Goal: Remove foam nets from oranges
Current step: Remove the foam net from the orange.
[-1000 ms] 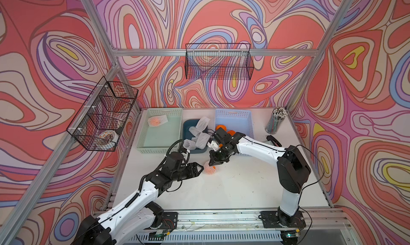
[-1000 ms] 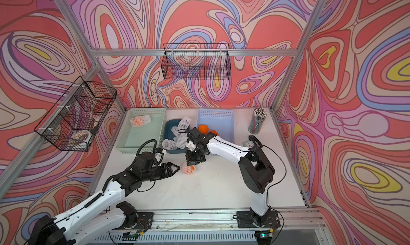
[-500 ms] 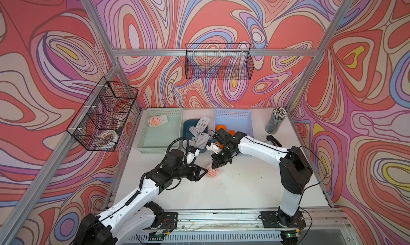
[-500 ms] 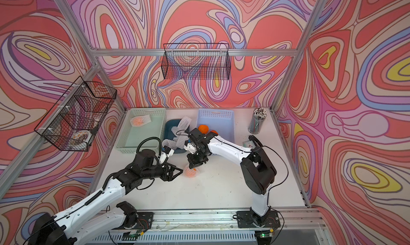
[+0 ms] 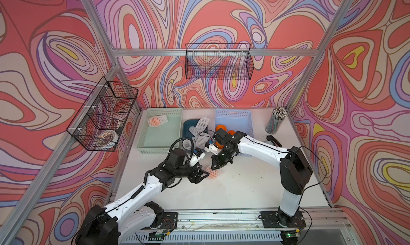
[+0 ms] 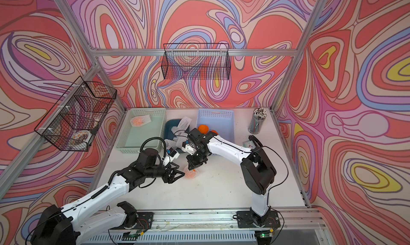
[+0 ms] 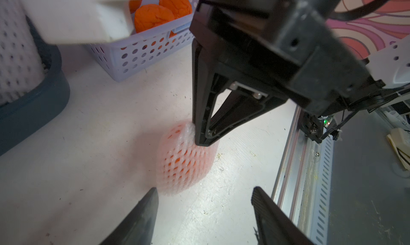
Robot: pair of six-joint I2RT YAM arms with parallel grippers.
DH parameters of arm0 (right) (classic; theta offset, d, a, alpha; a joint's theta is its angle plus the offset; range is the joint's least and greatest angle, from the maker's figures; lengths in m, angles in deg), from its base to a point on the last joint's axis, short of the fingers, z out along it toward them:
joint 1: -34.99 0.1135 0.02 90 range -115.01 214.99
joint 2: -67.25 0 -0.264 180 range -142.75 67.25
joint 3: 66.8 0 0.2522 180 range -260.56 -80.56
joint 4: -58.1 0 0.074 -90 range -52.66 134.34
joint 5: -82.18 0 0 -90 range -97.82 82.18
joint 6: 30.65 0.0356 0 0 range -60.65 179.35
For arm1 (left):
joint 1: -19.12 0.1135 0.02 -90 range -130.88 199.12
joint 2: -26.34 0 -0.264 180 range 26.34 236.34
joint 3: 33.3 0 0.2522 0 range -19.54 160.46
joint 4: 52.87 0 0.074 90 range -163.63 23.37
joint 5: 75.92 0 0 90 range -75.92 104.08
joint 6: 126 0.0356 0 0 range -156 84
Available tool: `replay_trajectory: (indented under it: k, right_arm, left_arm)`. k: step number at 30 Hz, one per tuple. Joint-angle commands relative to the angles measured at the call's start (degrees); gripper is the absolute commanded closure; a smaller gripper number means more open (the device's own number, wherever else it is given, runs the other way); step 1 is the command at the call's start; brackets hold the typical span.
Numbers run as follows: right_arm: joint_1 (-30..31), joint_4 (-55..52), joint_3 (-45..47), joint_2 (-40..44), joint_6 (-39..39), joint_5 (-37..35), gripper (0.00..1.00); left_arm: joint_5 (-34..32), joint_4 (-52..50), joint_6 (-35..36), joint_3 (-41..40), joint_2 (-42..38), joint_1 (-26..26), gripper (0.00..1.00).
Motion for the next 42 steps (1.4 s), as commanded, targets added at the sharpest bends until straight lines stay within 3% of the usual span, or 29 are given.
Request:
replay_trajectory:
  k: [1,15,24,28,33,37,42]
  right_arm:
    - [0.35,-0.93,-1.05,-1.25,-1.90,0.77,0.92]
    - [0.31,-1.93,-1.86,-2.51,-3.05,2.56,0.92]
    - [0.32,-1.48,-1.64,-2.93,-2.98,4.38,0.90]
    - [0.34,-1.22,-1.35,-3.20,-2.72,4.41,0.89]
    - [0.35,-0.78,-1.55,-3.21,-2.25,3.44,0.89]
    - [0.20,-0.43,-1.90,-3.37,-1.52,2.50,0.86]
    - [-0.55,0.24,-1.61,-3.06,0.29,2.06,0.77]
  left_arm:
    - [1.63,2.72,3.75,0.04,2.58,0.09,0.31]
    - [3.36,7.42,5.72,2.37,12.36,0.13,0.33]
    - [5.44,12.87,3.45,1.85,15.45,0.13,0.38]
    - [6.32,13.65,2.97,1.46,16.08,0.13,0.50]
    - [6.76,13.82,2.85,0.79,15.91,0.13,0.75]
    - [6.99,13.62,2.83,0.19,15.96,0.13,0.83]
    - [6.54,14.67,1.78,-0.60,15.32,0.13,0.86]
